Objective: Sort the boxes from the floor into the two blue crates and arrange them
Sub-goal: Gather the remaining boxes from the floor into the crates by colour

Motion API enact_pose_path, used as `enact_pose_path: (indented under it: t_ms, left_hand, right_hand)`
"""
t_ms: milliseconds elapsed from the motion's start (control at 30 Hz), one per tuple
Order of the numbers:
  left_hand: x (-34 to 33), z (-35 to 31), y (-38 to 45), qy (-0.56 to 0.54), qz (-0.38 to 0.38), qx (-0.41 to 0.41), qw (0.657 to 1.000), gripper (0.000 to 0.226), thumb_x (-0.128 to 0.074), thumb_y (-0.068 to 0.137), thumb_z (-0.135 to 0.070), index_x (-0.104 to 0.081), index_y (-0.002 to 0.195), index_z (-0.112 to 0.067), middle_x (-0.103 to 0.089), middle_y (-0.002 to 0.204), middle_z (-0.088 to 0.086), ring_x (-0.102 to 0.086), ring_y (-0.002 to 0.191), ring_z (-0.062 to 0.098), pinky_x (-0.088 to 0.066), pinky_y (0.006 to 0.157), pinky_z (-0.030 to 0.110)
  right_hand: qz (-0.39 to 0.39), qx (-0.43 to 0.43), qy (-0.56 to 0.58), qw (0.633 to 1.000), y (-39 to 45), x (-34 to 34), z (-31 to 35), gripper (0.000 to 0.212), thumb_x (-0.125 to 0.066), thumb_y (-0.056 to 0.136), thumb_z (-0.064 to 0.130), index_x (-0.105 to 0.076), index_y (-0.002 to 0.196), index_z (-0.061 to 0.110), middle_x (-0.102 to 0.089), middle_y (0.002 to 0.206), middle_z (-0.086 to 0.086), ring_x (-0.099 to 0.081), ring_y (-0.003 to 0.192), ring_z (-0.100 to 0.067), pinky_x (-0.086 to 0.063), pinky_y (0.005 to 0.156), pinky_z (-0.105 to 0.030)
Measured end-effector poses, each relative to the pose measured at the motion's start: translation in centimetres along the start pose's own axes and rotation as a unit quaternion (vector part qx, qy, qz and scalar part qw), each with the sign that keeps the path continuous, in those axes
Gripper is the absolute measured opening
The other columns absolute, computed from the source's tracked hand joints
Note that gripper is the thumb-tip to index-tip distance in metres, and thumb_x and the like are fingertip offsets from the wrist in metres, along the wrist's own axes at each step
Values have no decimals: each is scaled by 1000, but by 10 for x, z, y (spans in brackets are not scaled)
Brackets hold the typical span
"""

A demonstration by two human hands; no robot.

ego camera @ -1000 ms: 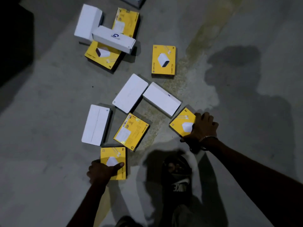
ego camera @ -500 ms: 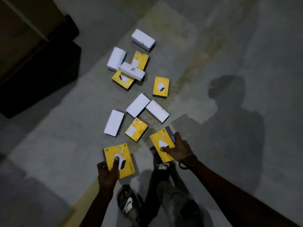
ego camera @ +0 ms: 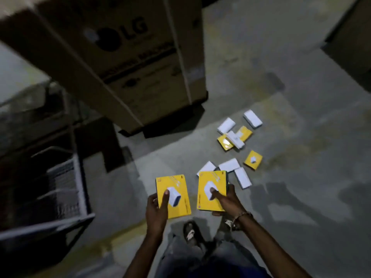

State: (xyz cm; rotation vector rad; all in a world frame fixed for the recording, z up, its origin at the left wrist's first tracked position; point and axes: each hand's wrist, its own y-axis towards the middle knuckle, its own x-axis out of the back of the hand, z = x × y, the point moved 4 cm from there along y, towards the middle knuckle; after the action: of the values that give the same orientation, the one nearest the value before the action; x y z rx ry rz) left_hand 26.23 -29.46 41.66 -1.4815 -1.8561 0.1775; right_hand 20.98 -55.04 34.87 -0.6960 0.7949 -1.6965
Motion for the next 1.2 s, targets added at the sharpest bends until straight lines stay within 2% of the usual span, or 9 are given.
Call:
enact_pose_path:
  t_ms: [100,233,333,467,633,867,1033,1133,1200]
  left_hand:
    - [58,-10,2,-97,-52,31,993,35,-72,94,-44,-67,111,-14,-74,101,0,-69,101,23,-56,81,33]
    - [120,-3,6,-217,-33,79,972,39,-74,90,-53,-70,117,-25,-76,116,-1,-71,109,22,-59,91,49]
    - [163,16,18,-303,-25,107,947,61,-81,73,-70,-70,124,-38,-71,131,-9,-65,123,24,-54,101,60]
    - [236,12,51,-359,-74,81,927,59,-79,74,-70,-72,121,-35,-74,125,-7,-69,117,25,-53,102,61]
    - [332,-2,94,-400,-137,59,904,28,-70,94,-41,-71,116,-25,-77,116,4,-74,107,31,-57,97,59]
    - [419,-24,137,-451,-162,25,877,30,-68,97,-32,-69,123,-19,-78,117,6,-75,106,31,-58,96,55]
    - [465,-44,184,-489,-179,21,853,30,-65,98,-32,-66,127,-24,-78,119,2,-76,107,26,-57,94,48]
    - [496,-50,225,-488,-217,32,845,27,-66,98,-30,-67,124,-21,-79,114,5,-78,98,26,-58,87,43]
    - [516,-58,255,-475,-243,37,845,23,-68,97,-26,-69,120,-20,-80,109,4,-78,90,23,-60,79,39]
  right_hand:
    - [72,27,-3,997,-34,-44,59,43,-77,88,44,-50,119,30,-61,125,5,-65,108,-22,-63,61,-47]
    - [158,100,-107,977,-62,-103,128,44,-80,82,51,-59,111,26,-73,107,-2,-73,81,-22,-59,55,-40]
    - [207,154,-168,951,-72,-161,172,44,-80,79,54,-62,107,24,-74,97,-6,-67,69,-22,-54,53,-37]
    - [228,187,-177,939,-78,-253,223,47,-78,76,55,-64,111,27,-77,96,-4,-67,66,-21,-49,52,-34]
    - [249,200,-165,933,-79,-375,266,49,-79,73,55,-67,113,29,-77,92,-2,-66,64,-17,-48,50,-31]
    - [294,201,-183,916,-72,-502,304,48,-80,73,56,-68,110,27,-77,97,-8,-67,70,-19,-51,57,-35]
    - [321,196,-193,906,-46,-579,337,47,-83,78,40,-67,117,21,-78,97,-2,-73,67,-11,-52,49,-25]
    - [342,194,-209,895,-24,-631,364,41,-83,83,39,-69,116,21,-79,101,-6,-74,70,-13,-52,50,-24]
    - [355,190,-227,887,-5,-668,382,48,-83,76,46,-70,114,20,-78,102,-9,-73,70,-14,-52,51,-25]
